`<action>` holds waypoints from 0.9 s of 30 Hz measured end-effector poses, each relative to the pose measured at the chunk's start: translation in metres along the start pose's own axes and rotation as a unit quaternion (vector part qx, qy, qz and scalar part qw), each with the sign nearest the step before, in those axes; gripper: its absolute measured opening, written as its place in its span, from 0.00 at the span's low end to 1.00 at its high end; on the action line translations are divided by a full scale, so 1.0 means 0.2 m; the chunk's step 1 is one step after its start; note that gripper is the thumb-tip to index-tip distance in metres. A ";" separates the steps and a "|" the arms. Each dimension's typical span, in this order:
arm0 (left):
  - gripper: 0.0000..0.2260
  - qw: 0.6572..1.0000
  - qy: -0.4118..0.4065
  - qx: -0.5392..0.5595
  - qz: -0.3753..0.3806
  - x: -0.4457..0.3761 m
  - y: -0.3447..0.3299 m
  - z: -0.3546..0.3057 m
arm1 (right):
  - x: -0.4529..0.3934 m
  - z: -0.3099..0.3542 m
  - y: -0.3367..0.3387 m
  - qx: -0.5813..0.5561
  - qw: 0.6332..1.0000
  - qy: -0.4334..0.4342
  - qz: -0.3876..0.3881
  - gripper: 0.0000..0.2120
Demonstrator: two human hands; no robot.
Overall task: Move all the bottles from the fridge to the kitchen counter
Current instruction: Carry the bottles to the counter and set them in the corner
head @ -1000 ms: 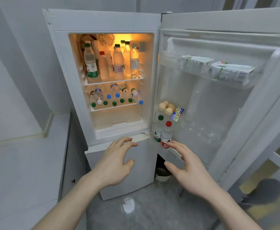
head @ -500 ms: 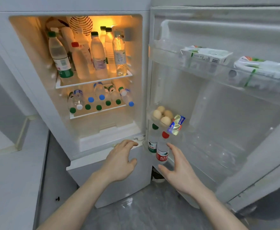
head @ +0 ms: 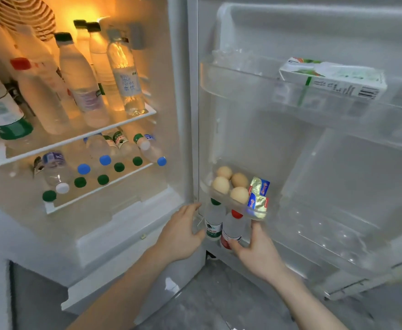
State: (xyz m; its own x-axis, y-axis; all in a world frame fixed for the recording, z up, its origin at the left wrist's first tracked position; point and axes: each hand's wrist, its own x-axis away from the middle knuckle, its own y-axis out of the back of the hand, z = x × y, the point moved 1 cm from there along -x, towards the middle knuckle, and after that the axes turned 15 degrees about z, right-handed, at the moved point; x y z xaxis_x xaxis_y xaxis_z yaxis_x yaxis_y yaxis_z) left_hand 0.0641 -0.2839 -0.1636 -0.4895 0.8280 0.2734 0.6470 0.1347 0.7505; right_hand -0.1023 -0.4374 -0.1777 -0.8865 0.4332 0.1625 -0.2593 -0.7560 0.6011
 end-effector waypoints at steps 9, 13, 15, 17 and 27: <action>0.33 0.993 -0.078 0.002 0.084 -0.31 0.09 0.17 | -0.11 0.07 -0.17 -0.019 0.992 -0.078 -0.097 0.35; 0.32 0.990 -0.095 -0.001 0.105 -0.39 0.08 0.18 | -0.15 0.05 -0.19 -0.009 0.987 -0.115 -0.113 0.31; 0.31 0.988 -0.105 0.005 0.114 -0.42 0.06 0.18 | -0.18 0.04 -0.20 -0.006 0.985 -0.126 -0.115 0.29; 0.30 0.985 -0.116 0.006 0.126 -0.44 0.05 0.17 | -0.20 0.03 -0.21 -0.005 0.983 -0.142 -0.117 0.27; 0.31 0.989 -0.118 -0.042 0.082 -0.48 0.01 0.15 | -0.22 -0.02 -0.24 -0.031 0.974 -0.159 -0.159 0.26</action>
State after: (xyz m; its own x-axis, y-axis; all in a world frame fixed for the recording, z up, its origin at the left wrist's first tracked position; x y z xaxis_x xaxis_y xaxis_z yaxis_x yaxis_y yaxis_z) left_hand 0.1287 -0.3466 -0.2060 -0.2263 0.9400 0.2554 0.6505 -0.0493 0.7579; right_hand -0.0520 -0.4221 -0.2164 -0.5972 0.7726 0.2156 -0.5331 -0.5831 0.6131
